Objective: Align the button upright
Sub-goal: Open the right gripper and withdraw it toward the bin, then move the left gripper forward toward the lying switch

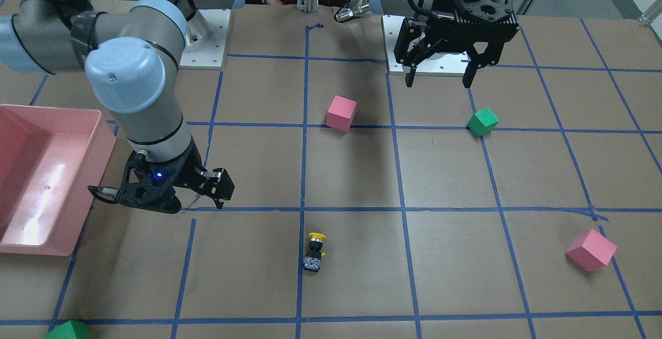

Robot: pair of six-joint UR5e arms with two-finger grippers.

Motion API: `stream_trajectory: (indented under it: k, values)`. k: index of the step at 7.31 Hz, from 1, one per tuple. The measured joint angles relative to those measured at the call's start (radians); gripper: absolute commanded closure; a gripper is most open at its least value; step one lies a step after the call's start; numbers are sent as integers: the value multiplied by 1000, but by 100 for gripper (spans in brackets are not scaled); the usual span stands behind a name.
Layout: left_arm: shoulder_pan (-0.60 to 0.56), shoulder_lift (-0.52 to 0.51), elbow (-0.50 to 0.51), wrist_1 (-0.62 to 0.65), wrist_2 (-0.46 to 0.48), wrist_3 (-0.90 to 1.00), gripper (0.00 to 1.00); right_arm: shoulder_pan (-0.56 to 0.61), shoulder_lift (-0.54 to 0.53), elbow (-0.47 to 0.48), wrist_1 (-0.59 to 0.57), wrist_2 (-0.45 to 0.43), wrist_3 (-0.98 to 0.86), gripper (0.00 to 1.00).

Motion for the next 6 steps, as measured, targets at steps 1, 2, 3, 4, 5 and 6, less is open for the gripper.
stream_trajectory:
  k: [1,2,3,4,5,6]
  values:
    - [0,1,0,0,0,0,0,-8,-36,1,68,-5,0,0]
    - [0,3,0,0,1,0,0,-12,-77,-3,134,-6,1,0]
    - [0,3,2,0,1,0,0,-14,-126,-13,199,-8,2,0]
    - [0,-2,3,1,1,-2,0,-16,-173,-27,245,-3,3,0]
    - [2,-11,8,1,0,-4,0,-17,-207,-45,279,12,4,0]
    - [7,-23,24,0,-4,-9,0,-18,-226,-60,309,27,4,0]
